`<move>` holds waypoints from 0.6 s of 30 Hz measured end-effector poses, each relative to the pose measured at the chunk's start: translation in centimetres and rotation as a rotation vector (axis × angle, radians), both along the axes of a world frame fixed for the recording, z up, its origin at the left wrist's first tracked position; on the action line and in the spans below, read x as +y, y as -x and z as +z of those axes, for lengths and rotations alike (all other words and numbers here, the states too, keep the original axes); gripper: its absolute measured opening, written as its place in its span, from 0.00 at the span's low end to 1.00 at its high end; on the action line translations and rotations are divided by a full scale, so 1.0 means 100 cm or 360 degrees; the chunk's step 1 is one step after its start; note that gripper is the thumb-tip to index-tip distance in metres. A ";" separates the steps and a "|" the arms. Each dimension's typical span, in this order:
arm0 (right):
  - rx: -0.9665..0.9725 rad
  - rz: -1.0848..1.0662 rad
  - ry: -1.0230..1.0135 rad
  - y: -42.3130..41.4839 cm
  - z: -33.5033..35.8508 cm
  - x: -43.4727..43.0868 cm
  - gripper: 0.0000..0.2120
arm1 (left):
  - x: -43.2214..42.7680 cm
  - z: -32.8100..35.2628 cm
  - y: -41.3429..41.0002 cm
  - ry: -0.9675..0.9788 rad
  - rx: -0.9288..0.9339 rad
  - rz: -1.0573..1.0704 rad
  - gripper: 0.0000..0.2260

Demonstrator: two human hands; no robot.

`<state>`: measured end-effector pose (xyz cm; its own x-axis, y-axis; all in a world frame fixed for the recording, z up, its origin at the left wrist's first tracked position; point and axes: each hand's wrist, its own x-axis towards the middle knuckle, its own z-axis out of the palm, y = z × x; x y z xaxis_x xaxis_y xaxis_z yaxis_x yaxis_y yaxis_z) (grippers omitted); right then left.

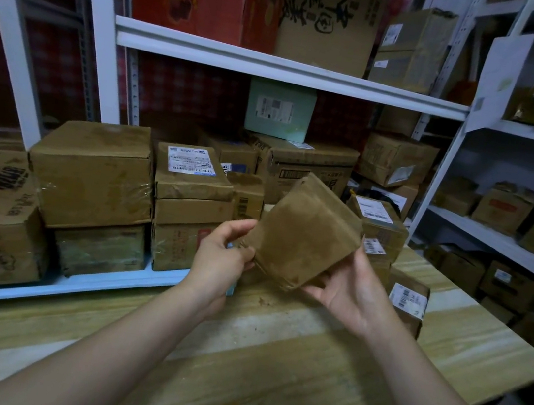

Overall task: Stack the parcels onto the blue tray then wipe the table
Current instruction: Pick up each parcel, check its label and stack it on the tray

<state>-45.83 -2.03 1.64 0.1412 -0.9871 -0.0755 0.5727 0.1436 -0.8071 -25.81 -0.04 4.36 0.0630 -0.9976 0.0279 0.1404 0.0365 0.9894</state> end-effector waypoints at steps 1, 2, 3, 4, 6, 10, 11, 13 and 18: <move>0.0006 -0.0026 0.0009 0.000 0.000 0.000 0.27 | 0.000 0.000 0.000 -0.0010 0.0004 0.0004 0.18; 0.0018 -0.0049 0.0015 -0.001 0.001 0.000 0.28 | 0.001 0.001 0.000 -0.0025 0.0011 0.0004 0.18; 0.0032 -0.0067 0.0019 -0.001 0.001 0.001 0.29 | 0.001 0.001 0.000 -0.0044 0.0020 -0.0002 0.18; 0.0045 -0.0078 0.0023 -0.001 0.002 0.001 0.29 | 0.001 0.001 0.000 -0.0061 0.0028 -0.0012 0.17; 0.0052 -0.0066 0.0027 -0.001 0.003 0.002 0.29 | -0.001 0.002 0.001 -0.0089 0.0043 -0.0024 0.16; 0.0082 0.0107 -0.0035 -0.001 0.001 0.004 0.33 | -0.002 0.001 0.001 -0.0127 0.0100 -0.0027 0.13; 0.0094 0.0154 -0.0039 0.000 0.000 0.004 0.33 | -0.003 0.001 0.001 -0.0136 0.0129 -0.0035 0.12; 0.0071 0.0232 -0.0019 0.002 -0.002 0.004 0.35 | -0.004 0.001 0.001 -0.0149 0.0196 -0.0045 0.09; 0.0022 0.0214 0.0036 0.001 -0.002 0.001 0.53 | -0.008 -0.002 -0.001 -0.0141 0.0286 -0.0041 0.09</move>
